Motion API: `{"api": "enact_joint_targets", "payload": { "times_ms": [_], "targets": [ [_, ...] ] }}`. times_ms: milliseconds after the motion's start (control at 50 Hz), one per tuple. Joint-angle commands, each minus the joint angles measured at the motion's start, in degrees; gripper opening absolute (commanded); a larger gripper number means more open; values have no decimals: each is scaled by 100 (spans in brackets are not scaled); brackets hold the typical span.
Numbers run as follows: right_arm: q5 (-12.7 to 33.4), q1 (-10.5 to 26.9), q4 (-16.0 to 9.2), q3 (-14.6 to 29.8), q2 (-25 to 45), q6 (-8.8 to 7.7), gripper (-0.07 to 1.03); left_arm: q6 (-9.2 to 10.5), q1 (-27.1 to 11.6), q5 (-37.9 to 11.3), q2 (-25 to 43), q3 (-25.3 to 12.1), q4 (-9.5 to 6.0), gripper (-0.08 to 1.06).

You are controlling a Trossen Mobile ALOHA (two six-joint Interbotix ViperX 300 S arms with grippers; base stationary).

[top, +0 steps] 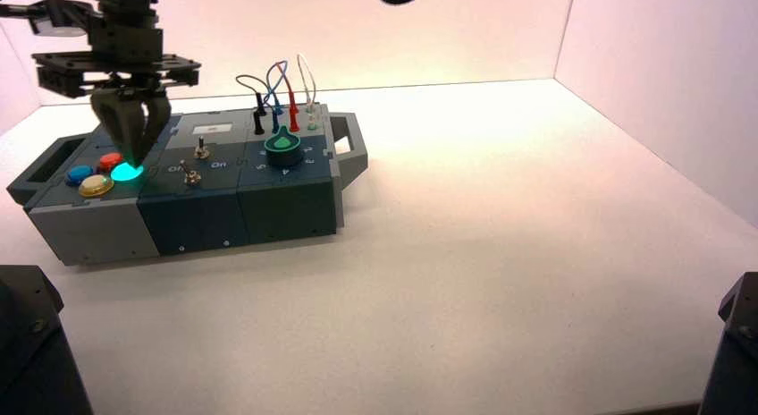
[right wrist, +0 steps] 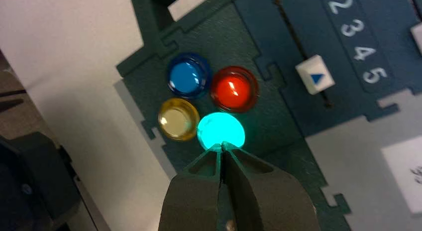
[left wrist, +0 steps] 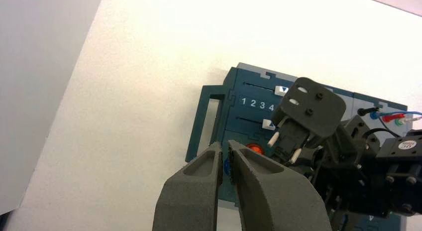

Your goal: Push the green button with the right gripper.

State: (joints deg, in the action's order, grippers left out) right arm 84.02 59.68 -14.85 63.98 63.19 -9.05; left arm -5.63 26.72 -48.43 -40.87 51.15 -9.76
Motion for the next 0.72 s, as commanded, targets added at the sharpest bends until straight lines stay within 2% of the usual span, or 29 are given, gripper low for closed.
{"api": "enact_joint_targets", "payload": {
  "times_ms": [20, 380, 720],
  "targets": [
    [26, -62, 53, 18, -589, -79, -2, 9, -26, 26, -35, -35, -53, 8],
    [35, -62, 70, -97, -809, -88, -2, 114, -369, 44, -141, 105, -62, 8],
    [44, -62, 255, -246, -1055, -97, -2, 114, -483, 18, -193, 132, -62, 8]
  ]
}}
